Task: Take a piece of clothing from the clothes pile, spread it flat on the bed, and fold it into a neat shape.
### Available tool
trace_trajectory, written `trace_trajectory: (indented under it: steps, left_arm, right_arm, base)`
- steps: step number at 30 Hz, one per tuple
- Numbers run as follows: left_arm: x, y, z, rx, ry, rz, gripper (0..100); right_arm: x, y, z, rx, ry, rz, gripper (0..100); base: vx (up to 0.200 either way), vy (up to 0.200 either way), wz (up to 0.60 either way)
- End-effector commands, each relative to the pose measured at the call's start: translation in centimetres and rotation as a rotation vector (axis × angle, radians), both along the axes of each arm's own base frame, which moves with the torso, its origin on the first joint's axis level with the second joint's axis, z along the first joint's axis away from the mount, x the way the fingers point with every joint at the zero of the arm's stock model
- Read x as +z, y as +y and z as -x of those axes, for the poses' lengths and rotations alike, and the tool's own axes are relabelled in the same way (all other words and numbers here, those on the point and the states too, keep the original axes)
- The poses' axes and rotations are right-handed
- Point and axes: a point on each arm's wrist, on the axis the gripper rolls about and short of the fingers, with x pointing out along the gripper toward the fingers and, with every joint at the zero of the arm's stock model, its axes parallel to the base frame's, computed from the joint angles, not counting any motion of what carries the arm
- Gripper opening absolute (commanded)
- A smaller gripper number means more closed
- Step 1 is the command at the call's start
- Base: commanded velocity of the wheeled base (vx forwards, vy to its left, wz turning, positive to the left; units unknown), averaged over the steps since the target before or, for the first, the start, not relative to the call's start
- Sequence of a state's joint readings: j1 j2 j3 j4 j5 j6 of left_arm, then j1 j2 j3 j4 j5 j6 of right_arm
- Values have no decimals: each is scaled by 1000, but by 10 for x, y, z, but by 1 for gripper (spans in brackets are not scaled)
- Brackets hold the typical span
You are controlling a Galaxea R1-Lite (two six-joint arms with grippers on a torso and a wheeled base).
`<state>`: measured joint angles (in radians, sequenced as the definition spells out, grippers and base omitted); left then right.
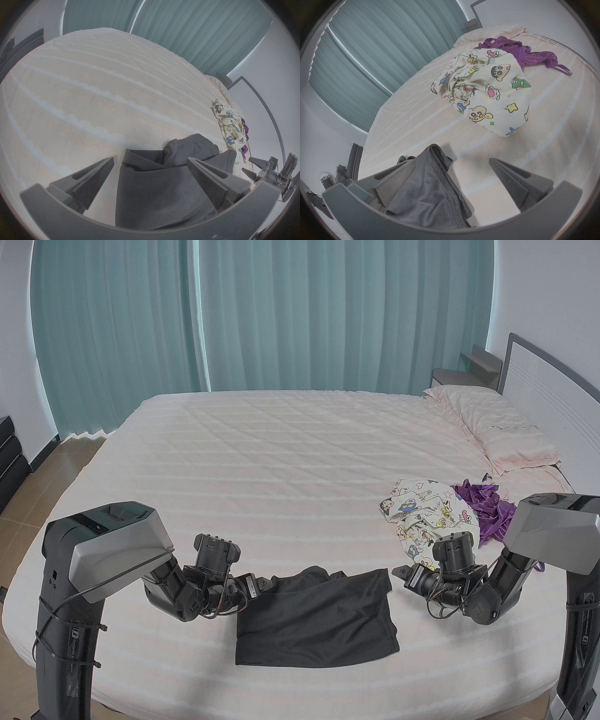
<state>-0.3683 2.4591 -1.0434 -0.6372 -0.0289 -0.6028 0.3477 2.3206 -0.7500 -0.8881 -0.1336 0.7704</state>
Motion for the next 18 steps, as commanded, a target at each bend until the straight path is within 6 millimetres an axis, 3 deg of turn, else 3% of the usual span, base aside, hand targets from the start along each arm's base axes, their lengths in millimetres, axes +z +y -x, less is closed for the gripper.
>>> trace_trajectory:
  steps: [1, 10, 11, 18]
  left_arm:
    - [-6, 0, -1, -1, 10, -5, 100]
    - [-8, -2, 0, -35, 5, -33, 100]
    - [-8, -2, 1, -37, 6, -35, 0]
    - [-8, -1, 0, -33, 7, -35, 0]
  right_arm:
    - [-1, 0, 0, 0, 2, 0, 100]
    - [-1, 0, 0, 0, 0, -1, 100]
    - [-1, 0, -1, -1, 0, 0, 100]
    - [-1, 0, 0, -1, 1, 1, 100]
  base:
    - [0, 0, 0]
    - [0, 0, 0]
    - [0, 0, 0]
    - [0, 0, 0]
